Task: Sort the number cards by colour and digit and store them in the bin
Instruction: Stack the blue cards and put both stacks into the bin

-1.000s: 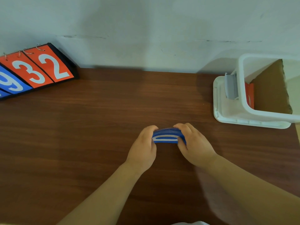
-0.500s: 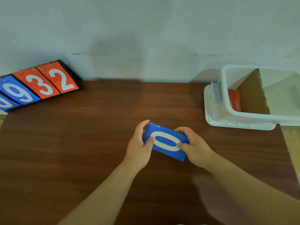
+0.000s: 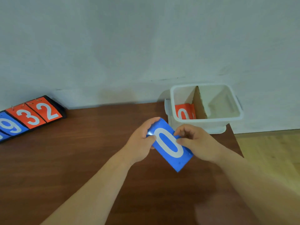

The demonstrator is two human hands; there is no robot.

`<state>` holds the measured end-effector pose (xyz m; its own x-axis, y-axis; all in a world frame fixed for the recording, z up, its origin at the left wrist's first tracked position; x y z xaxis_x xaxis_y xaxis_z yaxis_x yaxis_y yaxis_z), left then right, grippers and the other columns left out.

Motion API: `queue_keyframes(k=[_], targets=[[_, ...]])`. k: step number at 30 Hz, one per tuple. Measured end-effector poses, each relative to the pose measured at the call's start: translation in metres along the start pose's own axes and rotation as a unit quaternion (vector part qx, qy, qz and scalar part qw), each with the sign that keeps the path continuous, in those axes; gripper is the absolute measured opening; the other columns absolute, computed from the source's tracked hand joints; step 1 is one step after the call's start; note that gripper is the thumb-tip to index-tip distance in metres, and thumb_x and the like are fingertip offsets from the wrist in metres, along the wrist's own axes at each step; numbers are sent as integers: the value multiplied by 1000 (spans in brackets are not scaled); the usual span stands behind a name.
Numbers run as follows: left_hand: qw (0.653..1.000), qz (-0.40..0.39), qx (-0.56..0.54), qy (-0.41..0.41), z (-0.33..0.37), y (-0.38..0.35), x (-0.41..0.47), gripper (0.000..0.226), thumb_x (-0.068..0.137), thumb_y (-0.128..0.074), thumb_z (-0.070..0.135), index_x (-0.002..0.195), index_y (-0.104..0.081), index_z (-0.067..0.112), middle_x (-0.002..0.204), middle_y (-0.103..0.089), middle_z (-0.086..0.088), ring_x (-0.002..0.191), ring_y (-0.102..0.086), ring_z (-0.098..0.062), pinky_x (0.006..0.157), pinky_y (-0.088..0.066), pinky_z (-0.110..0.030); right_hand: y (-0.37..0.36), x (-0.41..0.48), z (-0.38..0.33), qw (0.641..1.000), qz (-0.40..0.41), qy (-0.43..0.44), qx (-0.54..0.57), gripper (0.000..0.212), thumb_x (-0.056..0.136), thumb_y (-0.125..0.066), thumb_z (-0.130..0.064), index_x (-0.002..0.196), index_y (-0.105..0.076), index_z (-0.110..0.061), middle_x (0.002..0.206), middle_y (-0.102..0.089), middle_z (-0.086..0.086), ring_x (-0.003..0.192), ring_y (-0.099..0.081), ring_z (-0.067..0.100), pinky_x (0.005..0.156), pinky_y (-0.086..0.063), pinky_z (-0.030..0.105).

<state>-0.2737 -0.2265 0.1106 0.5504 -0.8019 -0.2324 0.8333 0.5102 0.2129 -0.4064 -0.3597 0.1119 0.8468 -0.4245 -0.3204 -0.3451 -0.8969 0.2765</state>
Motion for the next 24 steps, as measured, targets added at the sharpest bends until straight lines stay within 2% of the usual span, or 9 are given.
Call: queue_keyframes(k=[2,4,6,8,11,13,16,20,24], targets=[[1000,-15,10,-18,18,-20,14,69,90,-49,-5,128,-54,52,130,-59,14,109,-63,-12,77,-59,-31,30,-3,-5,1000,17,2,-8,24,89,-65,4,88,-68,-20,73,-64,-18,73,-63,7,70,-49,24],[998,-15,40,-36,37,-38,30,68,88,-52,-1,124,-55,56,120,-61,23,107,-64,-9,85,-59,-34,62,-4,-7,999,46,-3,-9,21,86,-69,4,87,-71,-17,74,-66,-13,72,-63,11,72,-49,28],[995,17,86,-51,53,-50,47,59,90,-58,5,127,-55,50,112,-61,20,94,-62,4,88,-52,-19,95,-3,-5,997,79,-13,-6,21,84,-71,3,86,-74,-17,80,-70,-1,75,-64,15,75,-51,33],[982,75,169,-44,60,-52,64,51,92,-62,15,135,-53,42,117,-57,10,91,-58,5,84,-43,-9,134,1,0,990,136,-25,-3,22,82,-72,3,83,-74,-19,86,-73,8,75,-64,21,77,-52,37],[961,101,259,6,50,-56,86,53,96,-58,26,146,-44,39,136,-43,1,114,-57,-15,101,-47,-29,197,10,7,966,253,-50,-19,19,80,-72,-4,84,-74,-23,90,-75,6,77,-67,23,76,-56,41],[950,99,294,34,42,-59,97,52,99,-55,27,148,-42,39,141,-38,-1,121,-54,-21,102,-46,-32,227,20,14,946,310,-73,-56,19,82,-70,-8,86,-73,-26,89,-73,-2,72,-65,17,64,-52,33],[949,90,294,68,27,-63,110,53,100,-52,23,149,-42,39,142,-40,-3,118,-57,-23,92,-47,-29,241,43,26,934,314,-109,-128,23,85,-61,-9,94,-73,-26,93,-72,-5,71,-62,13,56,-42,23],[958,97,254,89,16,-64,119,59,96,-51,14,149,-42,37,143,-53,0,123,-56,-22,99,-50,-34,232,71,34,925,281,-147,-208,34,86,-53,-8,104,-72,-29,100,-69,-6,78,-61,16,62,-47,26],[959,107,247,86,15,-63,121,56,98,-52,15,149,-41,37,143,-55,5,122,-57,-18,98,-52,-34,229,87,37,916,275,-168,-240,38,83,-53,-3,108,-72,-26,101,-69,-2,78,-62,20,64,-50,29]])
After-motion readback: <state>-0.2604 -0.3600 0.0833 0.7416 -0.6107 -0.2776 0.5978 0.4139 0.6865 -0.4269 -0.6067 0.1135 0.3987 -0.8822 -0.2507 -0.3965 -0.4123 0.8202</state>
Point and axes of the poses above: each hand's wrist, its own x-axis towards the middle knuckle, its own y-axis out of the back of the hand, z = x × y, the point moved 8 cm from there along x, towards the middle knuckle
